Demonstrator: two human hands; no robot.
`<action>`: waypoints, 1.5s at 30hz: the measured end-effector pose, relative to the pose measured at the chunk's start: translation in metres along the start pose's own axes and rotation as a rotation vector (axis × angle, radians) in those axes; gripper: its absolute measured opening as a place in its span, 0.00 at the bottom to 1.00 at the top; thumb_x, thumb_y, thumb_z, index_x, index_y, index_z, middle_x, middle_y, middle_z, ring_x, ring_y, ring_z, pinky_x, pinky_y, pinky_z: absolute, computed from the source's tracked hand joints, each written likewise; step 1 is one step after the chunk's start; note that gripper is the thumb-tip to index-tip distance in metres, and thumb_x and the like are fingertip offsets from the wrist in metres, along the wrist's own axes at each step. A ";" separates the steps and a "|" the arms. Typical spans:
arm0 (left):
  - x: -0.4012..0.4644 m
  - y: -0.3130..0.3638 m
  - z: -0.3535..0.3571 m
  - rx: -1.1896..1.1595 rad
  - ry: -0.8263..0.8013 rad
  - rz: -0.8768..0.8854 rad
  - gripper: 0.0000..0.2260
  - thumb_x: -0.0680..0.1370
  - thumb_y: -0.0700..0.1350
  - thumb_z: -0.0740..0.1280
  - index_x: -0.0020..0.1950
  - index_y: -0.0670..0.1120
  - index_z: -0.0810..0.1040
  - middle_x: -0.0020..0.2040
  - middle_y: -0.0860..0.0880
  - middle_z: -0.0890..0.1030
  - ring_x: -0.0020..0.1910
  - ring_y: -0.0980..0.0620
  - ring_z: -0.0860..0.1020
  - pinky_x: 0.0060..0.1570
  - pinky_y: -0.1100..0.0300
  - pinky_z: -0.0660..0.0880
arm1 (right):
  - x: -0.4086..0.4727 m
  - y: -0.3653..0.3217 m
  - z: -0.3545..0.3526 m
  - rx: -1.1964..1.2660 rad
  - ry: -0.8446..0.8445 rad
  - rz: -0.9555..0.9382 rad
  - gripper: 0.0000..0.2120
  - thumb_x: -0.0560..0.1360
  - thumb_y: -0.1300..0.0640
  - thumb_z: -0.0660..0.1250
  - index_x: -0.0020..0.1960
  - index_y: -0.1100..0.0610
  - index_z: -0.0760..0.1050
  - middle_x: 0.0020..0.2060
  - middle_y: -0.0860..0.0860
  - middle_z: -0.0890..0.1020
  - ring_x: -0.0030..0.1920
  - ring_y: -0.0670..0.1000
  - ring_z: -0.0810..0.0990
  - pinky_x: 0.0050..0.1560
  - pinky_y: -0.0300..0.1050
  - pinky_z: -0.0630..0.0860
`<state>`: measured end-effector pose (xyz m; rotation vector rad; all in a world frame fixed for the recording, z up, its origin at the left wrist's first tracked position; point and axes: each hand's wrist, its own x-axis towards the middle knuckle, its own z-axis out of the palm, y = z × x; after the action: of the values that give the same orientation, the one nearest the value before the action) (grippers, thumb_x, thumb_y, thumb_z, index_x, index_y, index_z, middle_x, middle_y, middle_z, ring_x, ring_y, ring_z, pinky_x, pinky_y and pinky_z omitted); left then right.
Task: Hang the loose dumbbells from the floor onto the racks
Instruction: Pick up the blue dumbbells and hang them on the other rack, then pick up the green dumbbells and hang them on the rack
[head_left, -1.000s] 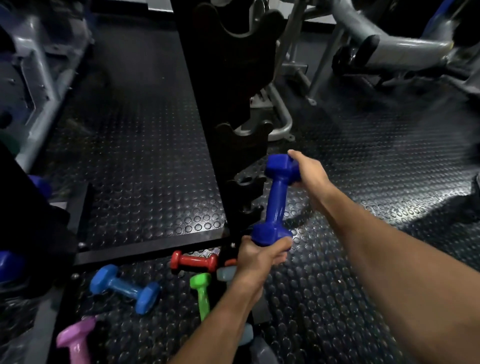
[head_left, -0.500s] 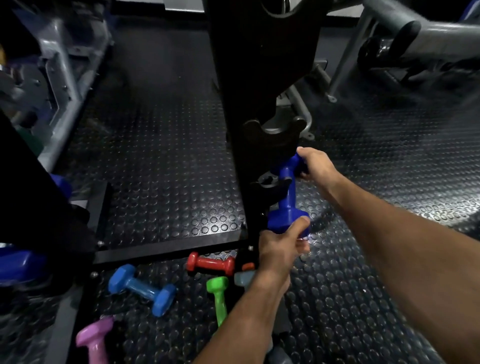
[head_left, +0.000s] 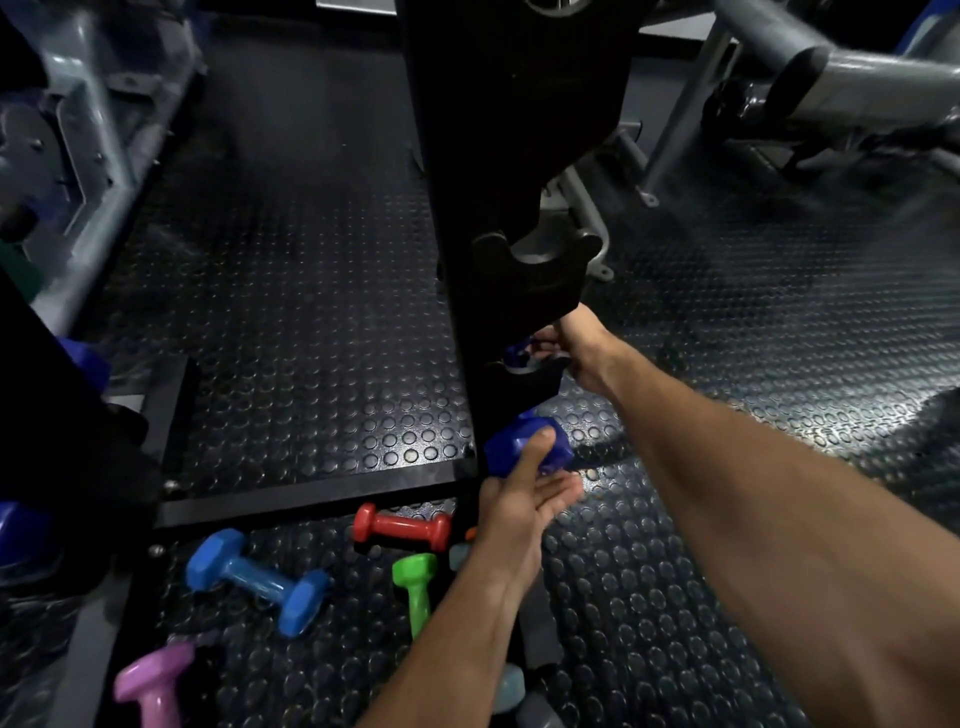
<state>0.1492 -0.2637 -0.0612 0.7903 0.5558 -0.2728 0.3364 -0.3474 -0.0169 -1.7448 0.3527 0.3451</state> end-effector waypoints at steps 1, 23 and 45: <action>0.000 0.000 0.001 0.038 -0.004 0.012 0.18 0.75 0.48 0.76 0.59 0.41 0.80 0.54 0.35 0.84 0.55 0.37 0.85 0.53 0.50 0.83 | -0.001 0.000 0.000 0.002 -0.003 -0.003 0.19 0.86 0.49 0.54 0.41 0.52 0.75 0.27 0.46 0.81 0.31 0.46 0.77 0.34 0.38 0.71; -0.016 0.037 -0.058 0.743 0.041 0.155 0.22 0.68 0.63 0.79 0.53 0.50 0.81 0.47 0.54 0.87 0.51 0.54 0.85 0.50 0.62 0.78 | -0.103 0.069 -0.009 0.214 0.191 -0.017 0.31 0.84 0.34 0.51 0.75 0.53 0.73 0.65 0.54 0.80 0.65 0.54 0.79 0.69 0.55 0.73; -0.111 -0.030 -0.241 1.342 0.261 -0.223 0.27 0.75 0.65 0.69 0.62 0.45 0.77 0.58 0.44 0.80 0.57 0.43 0.79 0.57 0.52 0.77 | -0.289 0.285 0.056 -0.619 0.308 0.183 0.20 0.78 0.49 0.71 0.65 0.59 0.81 0.57 0.62 0.81 0.60 0.65 0.78 0.64 0.56 0.73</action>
<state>-0.0440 -0.1041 -0.1533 2.0848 0.6807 -0.7855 -0.0469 -0.3334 -0.1608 -2.3897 0.6837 0.3376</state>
